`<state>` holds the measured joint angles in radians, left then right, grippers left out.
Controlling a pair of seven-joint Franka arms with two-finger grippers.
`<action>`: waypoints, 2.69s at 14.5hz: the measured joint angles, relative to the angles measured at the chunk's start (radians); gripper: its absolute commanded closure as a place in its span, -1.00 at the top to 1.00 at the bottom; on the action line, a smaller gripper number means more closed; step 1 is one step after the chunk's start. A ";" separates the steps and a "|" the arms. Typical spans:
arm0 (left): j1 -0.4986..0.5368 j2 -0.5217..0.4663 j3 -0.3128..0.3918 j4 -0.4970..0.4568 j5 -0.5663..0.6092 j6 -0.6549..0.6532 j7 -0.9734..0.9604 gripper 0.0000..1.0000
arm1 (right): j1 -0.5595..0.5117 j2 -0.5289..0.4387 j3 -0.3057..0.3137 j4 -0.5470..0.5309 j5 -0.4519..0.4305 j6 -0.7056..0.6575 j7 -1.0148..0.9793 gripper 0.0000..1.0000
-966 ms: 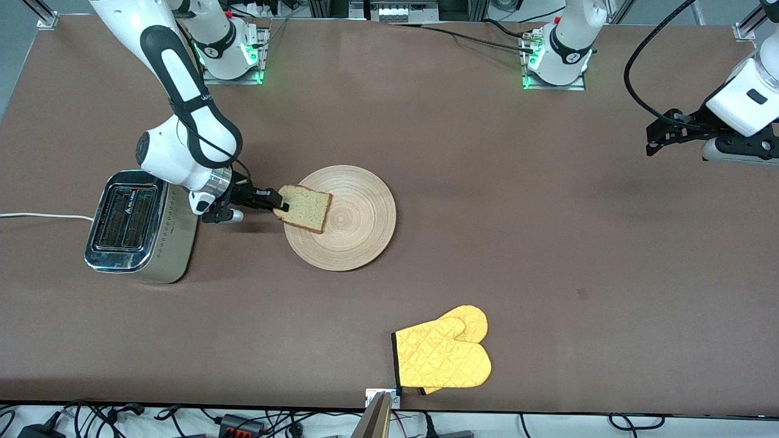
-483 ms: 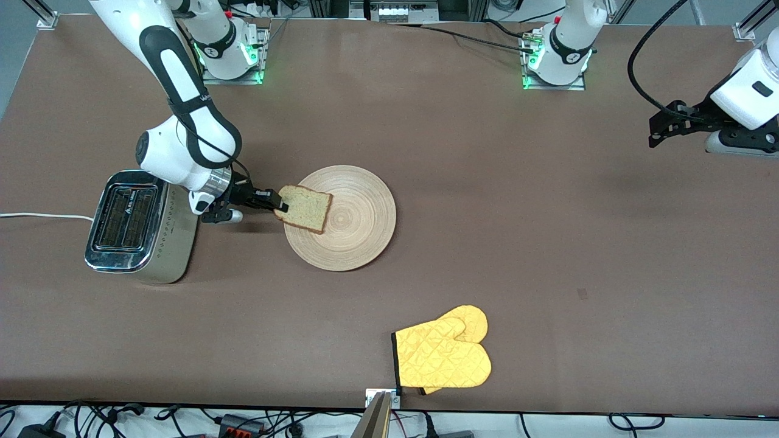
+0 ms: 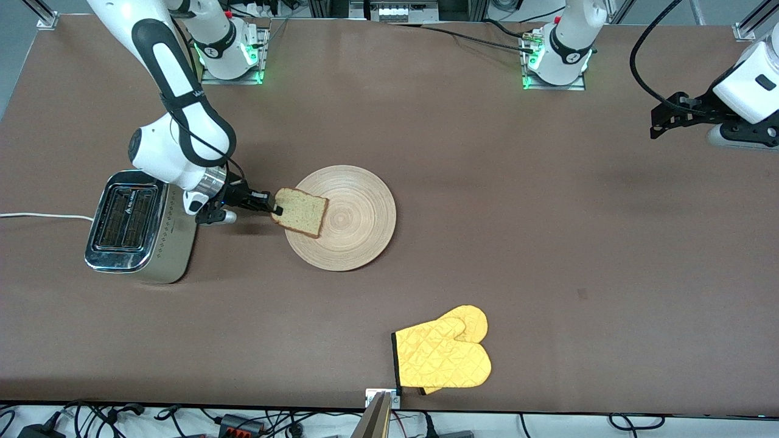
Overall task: Move plate and put bread in toaster
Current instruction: 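Grasp the bread slice edge with the right gripper, then lift the bread with the right gripper above the toaster slot, then lower the bread into the toaster slot with the right gripper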
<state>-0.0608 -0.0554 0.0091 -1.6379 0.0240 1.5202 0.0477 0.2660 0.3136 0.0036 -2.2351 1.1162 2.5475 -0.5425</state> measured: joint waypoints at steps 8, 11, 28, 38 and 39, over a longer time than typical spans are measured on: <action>-0.003 0.000 -0.001 0.000 0.000 -0.009 0.000 1.00 | -0.078 -0.051 -0.111 0.206 -0.274 -0.358 0.209 -1.00; -0.004 0.000 -0.003 0.001 0.000 -0.009 0.000 1.00 | -0.116 -0.052 -0.146 0.417 -0.486 -0.638 0.340 -1.00; -0.007 0.072 -0.004 0.001 0.005 0.148 0.000 1.00 | -0.225 0.182 -0.152 1.093 -1.199 -1.232 0.381 -1.00; -0.006 0.087 -0.003 0.004 0.015 0.180 -0.001 1.00 | -0.223 0.270 -0.150 1.113 -1.200 -1.139 0.381 -1.00; -0.006 0.087 -0.003 0.006 0.015 0.180 -0.001 1.00 | -0.223 0.274 -0.150 1.113 -1.200 -1.139 0.381 -1.00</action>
<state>-0.0670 0.0314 0.0061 -1.6323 0.0388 1.7000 0.0470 0.0427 0.5880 -0.1463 -1.1218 -0.0835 1.4088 -0.1617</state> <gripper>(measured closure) 0.000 0.916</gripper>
